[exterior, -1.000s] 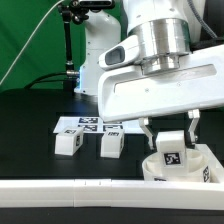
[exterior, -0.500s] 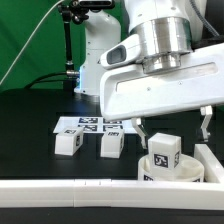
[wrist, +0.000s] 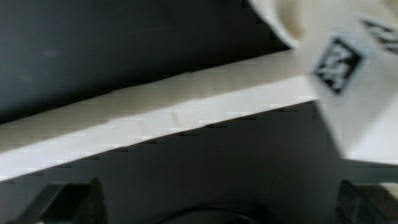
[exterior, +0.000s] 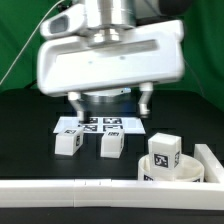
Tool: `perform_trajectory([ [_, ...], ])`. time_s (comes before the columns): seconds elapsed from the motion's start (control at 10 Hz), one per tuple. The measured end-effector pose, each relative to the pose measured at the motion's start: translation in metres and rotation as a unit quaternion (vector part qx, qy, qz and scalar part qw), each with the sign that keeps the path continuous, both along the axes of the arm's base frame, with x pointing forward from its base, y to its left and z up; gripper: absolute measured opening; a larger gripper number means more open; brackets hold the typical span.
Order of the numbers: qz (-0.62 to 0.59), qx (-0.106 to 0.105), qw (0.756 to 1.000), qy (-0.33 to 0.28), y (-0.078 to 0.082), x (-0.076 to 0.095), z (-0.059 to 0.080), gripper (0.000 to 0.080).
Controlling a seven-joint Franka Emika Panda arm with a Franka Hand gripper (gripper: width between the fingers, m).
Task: Assemble stool
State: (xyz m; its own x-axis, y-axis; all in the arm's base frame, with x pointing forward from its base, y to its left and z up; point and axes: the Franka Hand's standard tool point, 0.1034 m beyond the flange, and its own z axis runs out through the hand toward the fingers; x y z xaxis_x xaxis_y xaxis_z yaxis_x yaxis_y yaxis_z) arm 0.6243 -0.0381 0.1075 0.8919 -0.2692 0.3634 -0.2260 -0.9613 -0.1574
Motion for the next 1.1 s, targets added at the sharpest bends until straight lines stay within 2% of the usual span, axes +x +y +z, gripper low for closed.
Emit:
perform_trajectory([
  [0.2,-0.001,0.003,1.0,0.001,0.006,0.0,-0.002,0.0649],
  [0.5,-0.001,0.003,1.0,0.002,0.005,0.0,-0.003,0.0649],
  [0.9,0.019,-0.02,1.0,0.01,-0.022,-0.018,-0.014,0.0649],
  [1.0,0.025,-0.029,0.999,0.015,-0.04,-0.027,-0.02,0.0649],
  [1.1,0.023,-0.037,0.999,0.01,-0.051,-0.031,-0.023,0.0649],
])
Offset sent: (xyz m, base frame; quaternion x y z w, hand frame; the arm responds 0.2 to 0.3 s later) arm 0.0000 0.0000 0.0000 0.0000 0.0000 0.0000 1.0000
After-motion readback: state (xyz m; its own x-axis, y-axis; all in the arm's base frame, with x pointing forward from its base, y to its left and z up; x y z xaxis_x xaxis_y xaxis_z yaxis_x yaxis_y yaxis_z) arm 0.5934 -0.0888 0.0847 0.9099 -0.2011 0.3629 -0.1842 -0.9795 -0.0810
